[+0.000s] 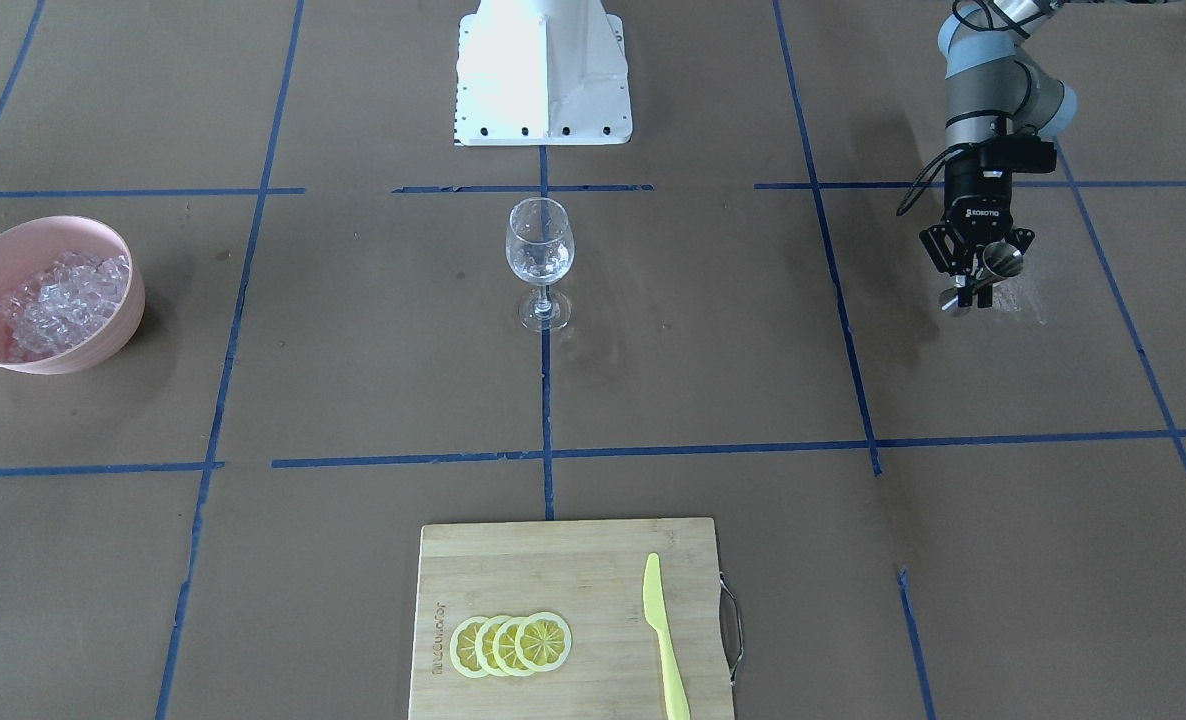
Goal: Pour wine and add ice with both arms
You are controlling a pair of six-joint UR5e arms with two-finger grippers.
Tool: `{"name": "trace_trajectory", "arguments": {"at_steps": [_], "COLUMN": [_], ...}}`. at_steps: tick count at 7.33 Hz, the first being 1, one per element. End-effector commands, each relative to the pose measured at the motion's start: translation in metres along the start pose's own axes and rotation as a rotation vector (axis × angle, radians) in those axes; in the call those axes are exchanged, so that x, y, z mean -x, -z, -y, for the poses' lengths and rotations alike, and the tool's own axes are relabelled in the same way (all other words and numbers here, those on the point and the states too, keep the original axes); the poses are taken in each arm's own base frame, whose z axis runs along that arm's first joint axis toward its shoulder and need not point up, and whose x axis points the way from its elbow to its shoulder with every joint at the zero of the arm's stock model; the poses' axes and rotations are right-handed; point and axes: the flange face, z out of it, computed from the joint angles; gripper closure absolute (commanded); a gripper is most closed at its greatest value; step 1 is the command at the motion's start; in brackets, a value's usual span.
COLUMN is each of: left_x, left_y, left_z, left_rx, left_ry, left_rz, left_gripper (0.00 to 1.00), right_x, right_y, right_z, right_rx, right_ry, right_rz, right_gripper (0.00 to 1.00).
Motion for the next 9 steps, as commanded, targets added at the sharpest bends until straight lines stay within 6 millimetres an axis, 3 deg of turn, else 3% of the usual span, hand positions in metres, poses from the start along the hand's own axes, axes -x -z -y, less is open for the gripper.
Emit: {"name": "trace_trajectory", "arguments": {"at_steps": [1, 7, 9], "left_x": [-0.004, -0.006, -0.006], "left_y": [0.008, 0.018, 0.020], "left_z": [-0.009, -0.033, -0.037], "left_rx": [-0.026, -0.007, -0.001], "left_ry": [0.009, 0.039, 0.036], "left_rz": [0.003, -0.010, -0.013], "left_gripper": [1.00, 1.00, 0.92], "right_x": [0.000, 0.000, 0.000], "right_y": [0.000, 0.000, 0.000], "right_z": [0.000, 0.000, 0.000], "right_rx": [-0.001, -0.001, -0.001], "right_ry": [0.001, 0.001, 0.001], "right_rz": [0.000, 0.000, 0.000], "right_gripper": [0.00, 0.00, 0.00]}}
